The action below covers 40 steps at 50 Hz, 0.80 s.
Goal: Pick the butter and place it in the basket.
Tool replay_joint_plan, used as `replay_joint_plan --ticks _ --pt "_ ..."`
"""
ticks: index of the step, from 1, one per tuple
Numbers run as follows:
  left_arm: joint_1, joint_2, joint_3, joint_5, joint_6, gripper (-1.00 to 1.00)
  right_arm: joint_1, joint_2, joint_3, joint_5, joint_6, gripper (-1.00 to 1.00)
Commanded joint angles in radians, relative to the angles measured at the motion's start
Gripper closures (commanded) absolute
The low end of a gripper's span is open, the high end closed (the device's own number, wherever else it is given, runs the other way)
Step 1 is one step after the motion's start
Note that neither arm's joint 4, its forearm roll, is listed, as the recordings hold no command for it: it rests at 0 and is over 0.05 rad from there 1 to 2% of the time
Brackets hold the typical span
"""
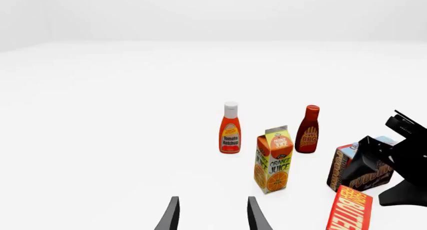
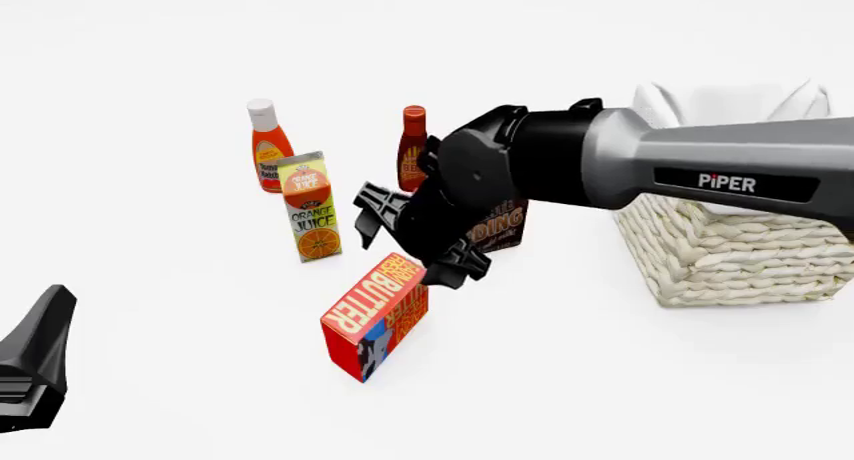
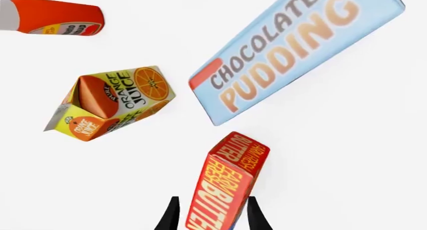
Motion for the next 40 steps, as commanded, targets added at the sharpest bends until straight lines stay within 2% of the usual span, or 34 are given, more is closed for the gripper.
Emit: replay_joint_plan --ticks 1,40 --pt "0.000 0.000 0.000 0.000 0.000 -1.00 0.006 0.014 -0.012 -0.001 0.003 -1.00" --pt "0.000 0.000 0.000 0.000 0.000 -1.00 0.014 0.069 -0.052 0.023 0.014 -1.00"
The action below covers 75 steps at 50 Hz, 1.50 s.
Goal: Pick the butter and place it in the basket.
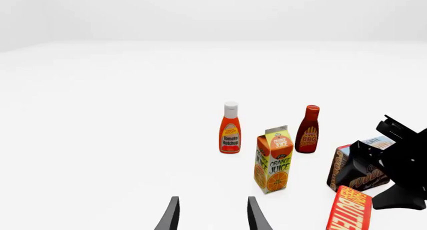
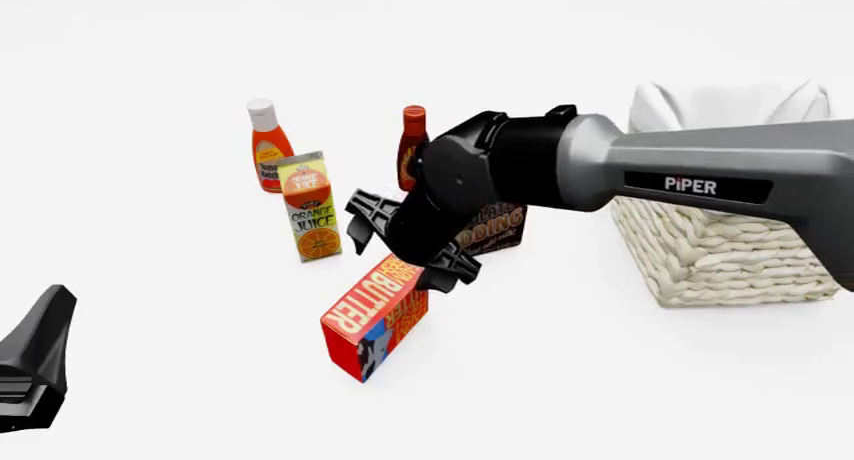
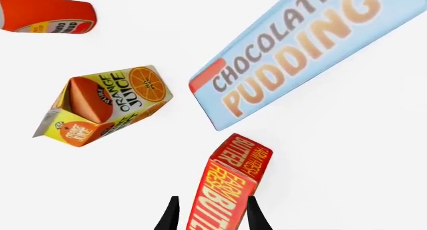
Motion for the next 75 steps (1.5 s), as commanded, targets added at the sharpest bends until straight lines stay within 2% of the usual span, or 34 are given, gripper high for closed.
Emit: replay_joint_plan --ticks 1,47,75 --pt "0.000 0.000 0.000 0.000 0.000 -1.00 0.003 0.021 -0.012 0.007 0.004 -1.00" --pt "0.000 0.000 0.000 0.000 0.000 -1.00 -0.031 0.027 0.008 -0.019 0.045 -1.00" --pt "0.000 0.000 0.000 0.000 0.000 -1.00 -0.041 0.038 0.003 -0.001 0.028 -1.00"
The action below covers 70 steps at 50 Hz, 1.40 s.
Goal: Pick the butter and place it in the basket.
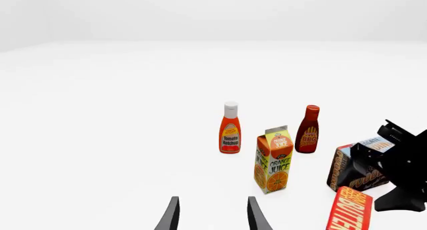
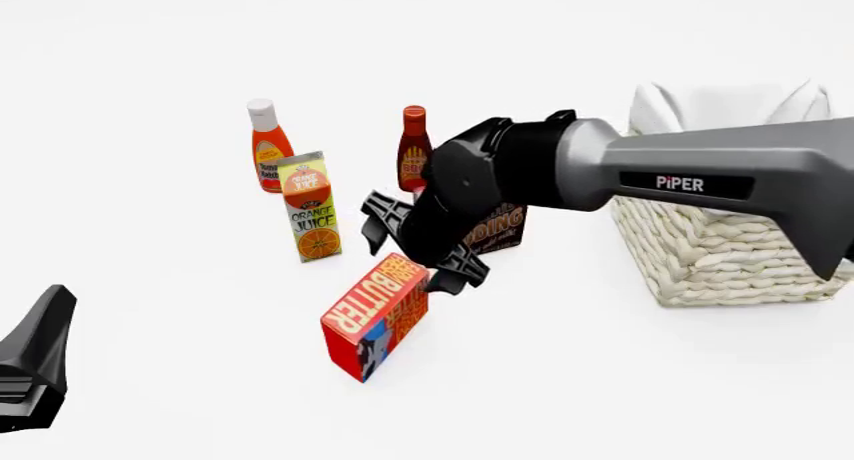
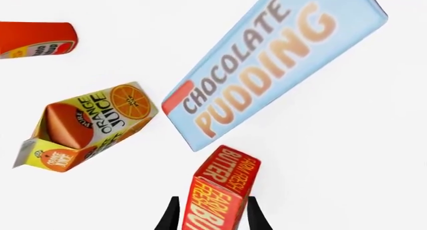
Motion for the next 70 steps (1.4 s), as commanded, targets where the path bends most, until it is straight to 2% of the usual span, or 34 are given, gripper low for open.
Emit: replay_joint_plan --ticks 1,70 --pt "0.000 0.000 0.000 0.000 0.000 -1.00 -0.006 0.014 -0.007 0.006 -0.004 -1.00" --pt "0.000 0.000 0.000 0.000 0.000 -1.00 -0.020 0.127 -0.091 0.038 -0.032 -1.00"
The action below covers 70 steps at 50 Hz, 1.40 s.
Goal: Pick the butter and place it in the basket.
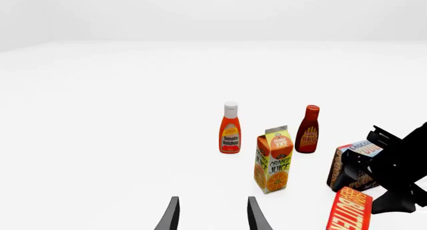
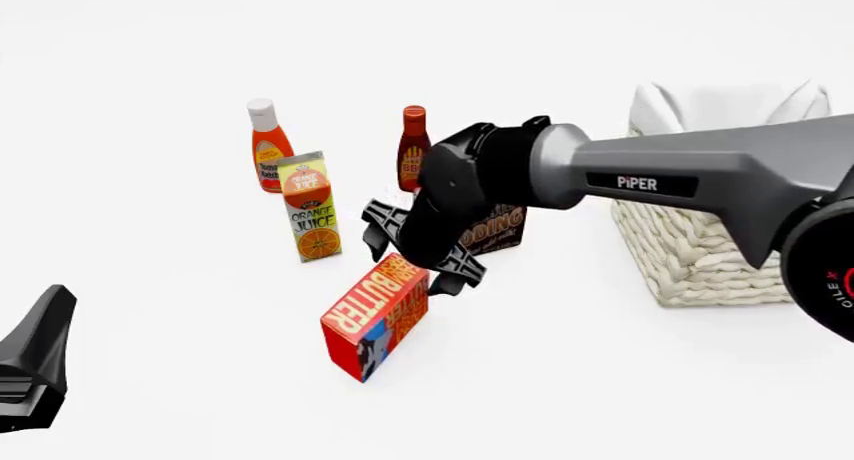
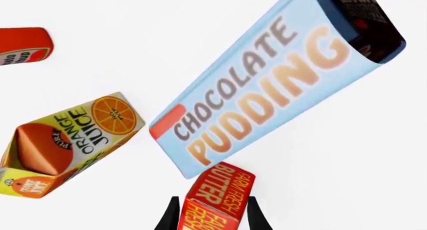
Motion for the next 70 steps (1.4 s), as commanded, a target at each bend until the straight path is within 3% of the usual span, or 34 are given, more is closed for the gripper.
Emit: replay_joint_plan --ticks 1,35,37,38,70 --pt "0.000 0.000 0.000 0.000 0.000 -1.00 -0.001 0.050 -0.024 -0.010 -0.005 -1.00" --pt "0.000 0.000 0.000 0.000 0.000 -1.00 -0.013 0.105 -0.058 0.001 0.008 -1.00" --pt "0.000 0.000 0.000 0.000 0.000 -1.00 -0.039 0.089 -0.044 -0.001 -0.012 -1.00" --pt "0.000 0.000 0.000 0.000 0.000 -1.00 -0.044 0.088 -0.047 0.002 -0.020 1.00" --pt "0.000 0.000 0.000 0.000 0.000 -1.00 -0.008 0.040 -0.021 0.020 -0.021 1.00"
